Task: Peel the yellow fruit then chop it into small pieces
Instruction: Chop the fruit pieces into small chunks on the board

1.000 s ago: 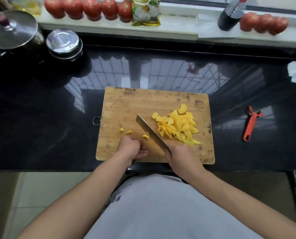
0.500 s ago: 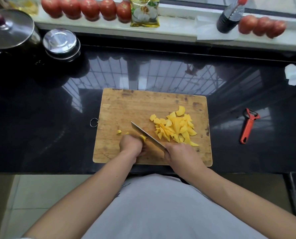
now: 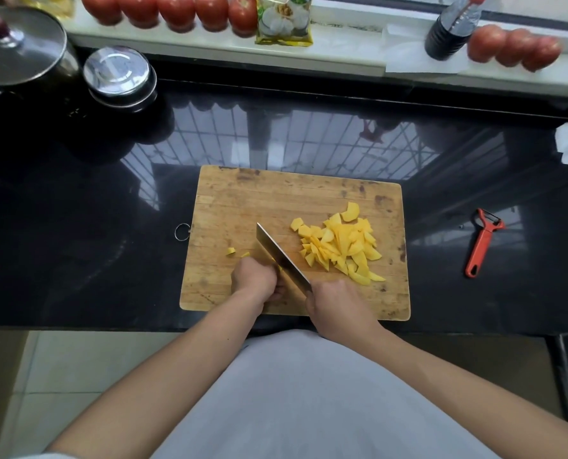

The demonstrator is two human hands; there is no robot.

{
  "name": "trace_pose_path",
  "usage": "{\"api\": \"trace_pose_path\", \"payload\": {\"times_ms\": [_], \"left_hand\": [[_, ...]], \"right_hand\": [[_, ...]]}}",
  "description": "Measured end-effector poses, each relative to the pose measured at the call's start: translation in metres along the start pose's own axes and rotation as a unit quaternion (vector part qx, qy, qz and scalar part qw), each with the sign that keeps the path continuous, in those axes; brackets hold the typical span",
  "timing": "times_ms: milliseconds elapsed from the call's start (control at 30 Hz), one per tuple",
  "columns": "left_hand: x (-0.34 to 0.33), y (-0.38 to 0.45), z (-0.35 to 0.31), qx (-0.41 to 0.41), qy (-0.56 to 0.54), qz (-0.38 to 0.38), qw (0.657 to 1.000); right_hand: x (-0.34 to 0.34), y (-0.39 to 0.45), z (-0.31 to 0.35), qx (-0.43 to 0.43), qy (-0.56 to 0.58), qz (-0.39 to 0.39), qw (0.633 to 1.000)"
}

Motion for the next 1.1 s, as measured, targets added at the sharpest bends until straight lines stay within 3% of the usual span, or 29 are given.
{"api": "trace_pose_path", "payload": {"times_ms": [667, 900, 1100], "left_hand": [[0.002, -0.003, -0.004, -0.001, 0.01, 0.005, 1.0], [0.005, -0.008, -0.007, -0.011, 0.031, 0.005, 0.999], [0.007, -0.005, -0.005, -0.018, 0.035, 0.032, 0.999]], "right_hand": [[-0.002, 0.002, 0.01, -0.01, 0.001, 0.01, 1.0], [-0.008, 0.034, 0.029, -0.031, 0.018, -0.039, 0.999], [-0.004, 0.015, 0.001, -0.037, 0.072, -0.08, 0.993]]}}
Point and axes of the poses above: each hand's wrist, its own y-axis towards the middle knuckle, its own x-axis out of the back of the hand, z = x × y, the point moved 1 cm from there along y, towards the middle knuckle, and after that the axes turned 3 degrees about -z, right-handed, at the moved point
